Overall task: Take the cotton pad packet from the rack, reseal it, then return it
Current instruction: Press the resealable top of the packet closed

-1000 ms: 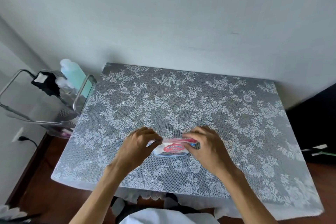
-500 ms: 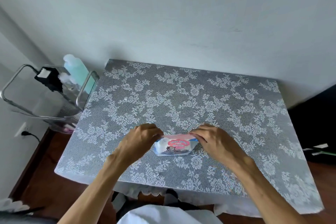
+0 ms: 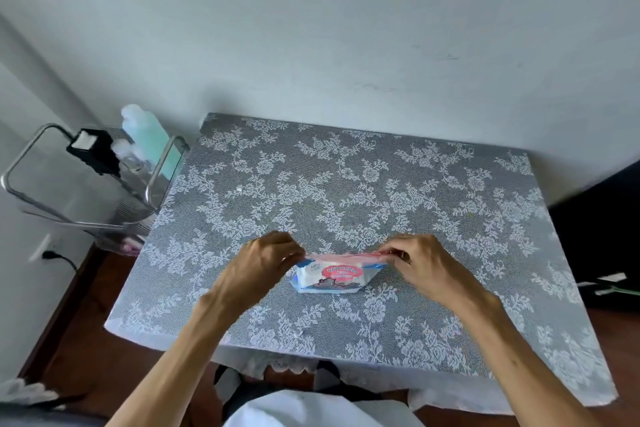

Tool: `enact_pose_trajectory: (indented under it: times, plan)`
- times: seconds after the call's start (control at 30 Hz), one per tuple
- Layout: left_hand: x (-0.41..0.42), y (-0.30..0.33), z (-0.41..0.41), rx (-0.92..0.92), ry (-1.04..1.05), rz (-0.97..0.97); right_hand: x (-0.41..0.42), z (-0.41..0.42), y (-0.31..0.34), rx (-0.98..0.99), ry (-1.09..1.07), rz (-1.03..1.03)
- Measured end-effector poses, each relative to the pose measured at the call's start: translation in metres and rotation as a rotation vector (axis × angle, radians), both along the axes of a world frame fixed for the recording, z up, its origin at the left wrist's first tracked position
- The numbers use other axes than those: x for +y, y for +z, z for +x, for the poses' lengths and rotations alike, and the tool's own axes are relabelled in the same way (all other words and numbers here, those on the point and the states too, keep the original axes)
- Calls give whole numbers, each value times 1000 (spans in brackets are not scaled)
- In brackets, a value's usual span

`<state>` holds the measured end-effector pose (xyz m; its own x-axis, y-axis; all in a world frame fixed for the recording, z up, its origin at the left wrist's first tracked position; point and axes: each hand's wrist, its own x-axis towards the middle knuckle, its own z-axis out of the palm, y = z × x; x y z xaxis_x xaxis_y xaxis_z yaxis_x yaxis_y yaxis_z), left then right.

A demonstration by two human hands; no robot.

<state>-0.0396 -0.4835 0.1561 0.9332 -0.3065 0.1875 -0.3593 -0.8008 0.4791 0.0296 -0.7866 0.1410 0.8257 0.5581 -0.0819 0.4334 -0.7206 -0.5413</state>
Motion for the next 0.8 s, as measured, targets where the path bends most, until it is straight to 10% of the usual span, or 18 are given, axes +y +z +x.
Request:
enact_pose_trajectory:
  times: [0.8]
  plan:
    - [4,-2,-4,102,167,-110,72,-3,21,-268,128,-58]
